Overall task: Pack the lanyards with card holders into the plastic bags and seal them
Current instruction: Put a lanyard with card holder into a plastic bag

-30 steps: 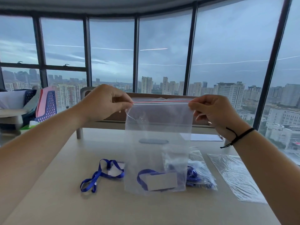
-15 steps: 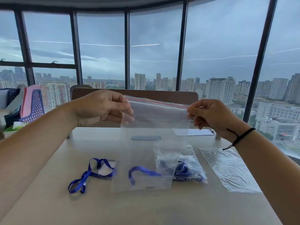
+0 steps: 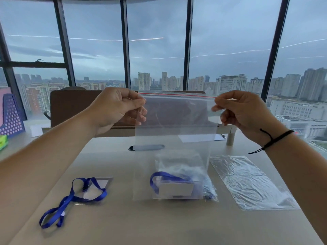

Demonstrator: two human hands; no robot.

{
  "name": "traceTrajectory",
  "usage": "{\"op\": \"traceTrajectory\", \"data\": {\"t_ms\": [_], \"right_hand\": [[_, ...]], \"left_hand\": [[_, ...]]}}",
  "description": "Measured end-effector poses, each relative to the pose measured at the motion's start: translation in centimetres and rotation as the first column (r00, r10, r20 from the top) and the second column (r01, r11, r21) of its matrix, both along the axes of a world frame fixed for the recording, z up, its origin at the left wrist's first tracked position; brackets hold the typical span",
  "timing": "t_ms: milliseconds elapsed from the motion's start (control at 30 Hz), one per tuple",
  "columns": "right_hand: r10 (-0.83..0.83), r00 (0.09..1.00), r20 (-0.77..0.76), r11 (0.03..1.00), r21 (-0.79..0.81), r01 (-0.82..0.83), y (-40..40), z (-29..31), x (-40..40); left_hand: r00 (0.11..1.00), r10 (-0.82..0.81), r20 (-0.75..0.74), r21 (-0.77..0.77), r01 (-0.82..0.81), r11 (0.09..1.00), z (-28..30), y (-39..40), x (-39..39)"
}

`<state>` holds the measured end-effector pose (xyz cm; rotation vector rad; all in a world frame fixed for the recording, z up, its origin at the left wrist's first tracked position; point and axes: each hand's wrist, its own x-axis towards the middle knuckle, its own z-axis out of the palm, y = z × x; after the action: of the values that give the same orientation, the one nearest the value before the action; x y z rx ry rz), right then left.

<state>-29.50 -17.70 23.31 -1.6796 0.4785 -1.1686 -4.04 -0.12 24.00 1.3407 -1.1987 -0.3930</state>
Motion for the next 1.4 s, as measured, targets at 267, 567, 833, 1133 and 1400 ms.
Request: {"op": "traceTrajectory", "data": {"t_ms": [267,567,833,1133,1400], "right_hand": [[-0.133,0.988,-0.072,0.988,0.064,0.138,-7.0,-1.7,1.3],[-0.184,0.964,-0.192,0.949,0.221,0.225,-17.7,-8.7,7.7],[-0.204,0.893,-0.401,0.927,0.214,0.308,-22.4,-16.8,11.5],[-0.29,0.724,-0.626,0.939,-0.039,0.343,-25.2,-23.0,13.9],[-0.383,0.637,-0.669,0.914,-0.176,0.364,-24.8,-23.6,13.8]], "left_hand": [[0.999,0.042,0.028,0.04,-0.043,0.998,-2.9,-8.6,1.1],[0.98,0.196,-0.023,0.173,-0.189,0.967,-10.4,-19.7,5.0],[0.948,0.312,-0.068,0.353,-0.27,0.896,-18.6,-24.8,7.9],[0.897,0.367,0.246,0.449,-0.441,0.777,-24.9,-26.4,9.7],[0.803,0.243,0.544,0.417,-0.51,0.752,-24.5,-25.7,8.7]]}}
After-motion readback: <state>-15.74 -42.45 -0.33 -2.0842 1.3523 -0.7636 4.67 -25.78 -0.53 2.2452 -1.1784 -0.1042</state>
